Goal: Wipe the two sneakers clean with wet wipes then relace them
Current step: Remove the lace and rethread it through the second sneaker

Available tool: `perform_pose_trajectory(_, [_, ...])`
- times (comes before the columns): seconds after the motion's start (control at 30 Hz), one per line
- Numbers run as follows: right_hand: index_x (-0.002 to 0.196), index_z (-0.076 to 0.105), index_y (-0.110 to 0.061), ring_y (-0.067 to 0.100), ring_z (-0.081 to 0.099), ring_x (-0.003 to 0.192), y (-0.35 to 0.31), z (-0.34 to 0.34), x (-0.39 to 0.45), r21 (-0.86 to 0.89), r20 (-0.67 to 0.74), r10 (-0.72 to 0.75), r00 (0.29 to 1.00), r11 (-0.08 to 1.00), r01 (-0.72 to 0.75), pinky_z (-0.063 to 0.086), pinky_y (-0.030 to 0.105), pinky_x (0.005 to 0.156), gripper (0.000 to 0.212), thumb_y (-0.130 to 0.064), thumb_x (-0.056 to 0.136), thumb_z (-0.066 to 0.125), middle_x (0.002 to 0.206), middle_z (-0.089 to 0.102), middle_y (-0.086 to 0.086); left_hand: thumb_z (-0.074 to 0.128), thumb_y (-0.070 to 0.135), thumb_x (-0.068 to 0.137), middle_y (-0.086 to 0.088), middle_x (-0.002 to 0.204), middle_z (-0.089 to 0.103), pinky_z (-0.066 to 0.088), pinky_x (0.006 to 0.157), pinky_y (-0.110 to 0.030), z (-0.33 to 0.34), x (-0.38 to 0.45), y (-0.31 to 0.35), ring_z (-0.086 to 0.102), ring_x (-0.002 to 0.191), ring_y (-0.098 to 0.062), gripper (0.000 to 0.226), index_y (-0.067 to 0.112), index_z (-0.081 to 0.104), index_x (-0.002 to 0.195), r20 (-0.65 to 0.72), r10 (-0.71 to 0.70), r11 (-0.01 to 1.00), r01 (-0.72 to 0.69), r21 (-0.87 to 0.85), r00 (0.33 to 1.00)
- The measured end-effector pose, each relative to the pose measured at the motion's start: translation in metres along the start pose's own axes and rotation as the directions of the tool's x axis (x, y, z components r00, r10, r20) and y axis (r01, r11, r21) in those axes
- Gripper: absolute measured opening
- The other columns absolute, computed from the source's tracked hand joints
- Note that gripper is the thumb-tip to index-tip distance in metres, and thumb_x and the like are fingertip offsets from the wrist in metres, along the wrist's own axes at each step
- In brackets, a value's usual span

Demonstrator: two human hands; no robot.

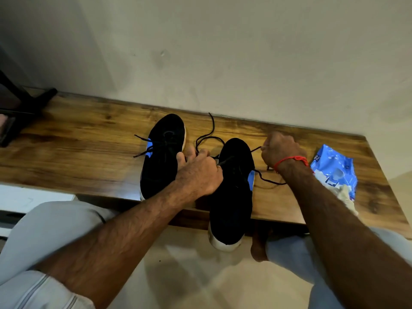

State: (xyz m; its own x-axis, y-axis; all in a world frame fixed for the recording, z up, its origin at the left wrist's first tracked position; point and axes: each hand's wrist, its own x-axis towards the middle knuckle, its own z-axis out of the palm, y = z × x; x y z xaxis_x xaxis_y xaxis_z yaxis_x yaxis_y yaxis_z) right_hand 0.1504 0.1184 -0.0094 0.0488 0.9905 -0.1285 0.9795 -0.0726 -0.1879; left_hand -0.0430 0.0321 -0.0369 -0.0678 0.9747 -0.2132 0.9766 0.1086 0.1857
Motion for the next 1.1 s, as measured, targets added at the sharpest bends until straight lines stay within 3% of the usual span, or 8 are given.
perform_pose_trajectory(0.07, [0.122, 0.05, -0.021, 0.039, 0.051, 0.118, -0.002, 0.003, -0.001, 0.004, -0.008, -0.073, 0.997, 0.997, 0.073, 0.046, 0.053, 0.096, 0.037, -0.038, 0.09, 0.058, 0.127, 0.055, 0.013, 0.042, 0.042, 0.103, 0.001, 0.147, 0.045, 0.021, 0.111, -0.051, -0.001, -0.002, 0.0, 0.031, 0.137, -0.028, 0.039, 0.019, 0.068, 0.122, -0.01, -0.006, 0.999, 0.006, -0.051, 1.0])
perform_pose_trajectory(0.2, [0.13, 0.044, -0.031, 0.035, 0.039, 0.128, -0.029, 0.019, -0.018, -0.065, 0.233, -0.409, 0.882, 0.898, 0.434, 0.035, 0.054, 0.107, 0.059, -0.063, 0.083, 0.062, 0.135, 0.048, 0.005, 0.037, 0.045, 0.104, 0.004, 0.148, 0.042, 0.024, 0.107, -0.05, -0.006, -0.007, -0.002, 0.027, 0.135, -0.026, 0.042, 0.024, 0.07, 0.119, 0.038, 0.033, 0.999, -0.032, -0.022, 0.999])
perform_pose_trajectory(0.5, [0.099, 0.055, -0.024, 0.033, 0.059, 0.108, -0.04, 0.009, -0.026, -0.199, 0.093, -0.376, 0.922, 0.9, 0.388, 0.042, 0.044, 0.093, 0.013, -0.034, 0.092, 0.06, 0.108, 0.066, 0.008, 0.033, 0.04, 0.103, 0.003, 0.104, 0.051, 0.026, 0.104, -0.051, -0.02, -0.007, -0.003, 0.035, 0.124, -0.025, 0.039, 0.02, 0.056, 0.078, 0.168, -0.112, 0.991, 0.121, -0.048, 0.979])
perform_pose_trajectory(0.63, [0.094, 0.062, -0.024, 0.031, 0.062, 0.097, -0.01, -0.01, -0.009, 0.017, 0.013, -0.285, 0.958, 0.958, 0.285, 0.051, 0.046, 0.088, 0.008, -0.032, 0.093, 0.061, 0.101, 0.068, 0.006, 0.033, 0.038, 0.103, 0.004, 0.113, 0.051, 0.025, 0.101, -0.048, -0.019, -0.004, -0.007, 0.034, 0.124, -0.025, 0.037, 0.02, 0.063, 0.093, 0.193, -0.091, 0.994, 0.102, -0.047, 0.977])
perform_pose_trajectory(0.73, [0.096, 0.061, -0.025, 0.025, 0.06, 0.098, -0.015, 0.003, -0.012, 0.174, 0.006, -0.442, 0.897, 0.884, 0.435, 0.051, 0.044, 0.085, 0.017, -0.041, 0.09, 0.065, 0.099, 0.067, 0.0, 0.035, 0.042, 0.105, 0.01, 0.133, 0.052, 0.025, 0.101, -0.045, -0.013, -0.004, -0.008, 0.032, 0.126, -0.022, 0.039, 0.026, 0.07, 0.11, 0.15, -0.044, 0.994, 0.058, -0.092, 0.988])
perform_pose_trajectory(0.83, [0.115, 0.055, -0.028, 0.029, 0.051, 0.116, -0.034, 0.027, -0.025, -0.012, 0.164, -0.522, 0.837, 0.847, 0.531, 0.044, 0.047, 0.099, 0.044, -0.059, 0.085, 0.064, 0.12, 0.058, 0.003, 0.034, 0.046, 0.106, 0.012, 0.138, 0.049, 0.026, 0.106, -0.046, -0.005, -0.005, -0.005, 0.032, 0.128, -0.021, 0.039, 0.031, 0.068, 0.12, 0.079, -0.05, 0.996, 0.056, -0.075, 0.996])
perform_pose_trajectory(0.97, [0.122, 0.055, -0.027, 0.034, 0.037, 0.129, -0.045, 0.039, -0.032, -0.163, 0.19, -0.467, 0.864, 0.853, 0.496, 0.039, 0.053, 0.105, 0.038, -0.051, 0.093, 0.057, 0.134, 0.043, 0.006, 0.04, 0.045, 0.105, 0.002, 0.134, 0.051, 0.027, 0.11, -0.044, 0.002, -0.007, -0.002, 0.038, 0.13, -0.024, 0.038, 0.022, 0.061, 0.127, 0.009, -0.117, 0.99, 0.118, -0.083, 0.993])
perform_pose_trajectory(1.1, [0.111, 0.06, -0.022, 0.03, 0.05, 0.117, -0.045, 0.035, -0.031, -0.147, 0.136, -0.515, 0.846, 0.834, 0.531, 0.047, 0.043, 0.085, 0.02, -0.028, 0.092, 0.061, 0.123, 0.054, 0.004, 0.046, 0.043, 0.102, 0.002, 0.125, 0.053, 0.025, 0.104, -0.038, 0.001, -0.007, -0.01, 0.038, 0.125, -0.02, 0.03, 0.02, 0.064, 0.111, 0.096, -0.12, 0.972, 0.137, -0.189, 0.988])
